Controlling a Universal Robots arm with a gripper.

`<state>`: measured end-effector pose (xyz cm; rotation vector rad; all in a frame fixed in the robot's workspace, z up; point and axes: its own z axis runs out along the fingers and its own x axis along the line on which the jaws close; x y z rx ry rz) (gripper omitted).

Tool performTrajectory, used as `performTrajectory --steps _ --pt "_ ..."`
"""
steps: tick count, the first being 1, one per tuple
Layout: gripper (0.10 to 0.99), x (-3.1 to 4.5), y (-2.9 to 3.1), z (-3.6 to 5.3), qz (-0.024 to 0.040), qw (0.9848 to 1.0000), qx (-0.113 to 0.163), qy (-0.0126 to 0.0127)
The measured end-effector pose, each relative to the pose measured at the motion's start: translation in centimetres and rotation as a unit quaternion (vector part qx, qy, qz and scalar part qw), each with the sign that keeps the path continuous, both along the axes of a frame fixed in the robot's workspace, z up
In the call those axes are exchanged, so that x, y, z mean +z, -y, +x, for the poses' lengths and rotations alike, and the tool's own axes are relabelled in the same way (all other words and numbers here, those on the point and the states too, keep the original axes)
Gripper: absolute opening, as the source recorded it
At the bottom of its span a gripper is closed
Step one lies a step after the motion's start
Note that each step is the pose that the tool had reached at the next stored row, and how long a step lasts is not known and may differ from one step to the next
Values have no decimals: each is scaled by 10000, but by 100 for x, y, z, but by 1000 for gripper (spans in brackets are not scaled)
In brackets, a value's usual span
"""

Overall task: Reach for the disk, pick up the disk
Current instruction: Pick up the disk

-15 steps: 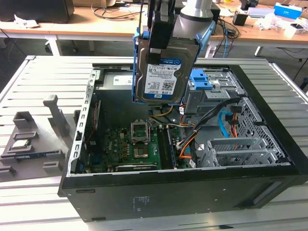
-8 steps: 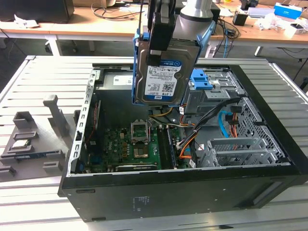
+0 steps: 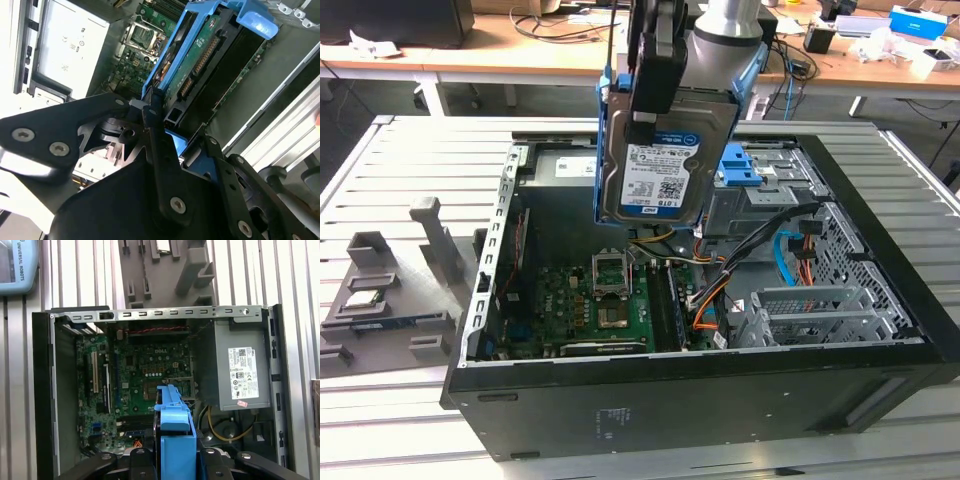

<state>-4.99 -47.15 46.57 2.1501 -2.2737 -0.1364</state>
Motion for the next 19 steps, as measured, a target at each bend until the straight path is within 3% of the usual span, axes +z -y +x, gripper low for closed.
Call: performTrajectory --steps 9,19 --pt "365 -11 204 0 -27 10000 0 0" --pt "365 -20 349 0 -45 10000 0 0"
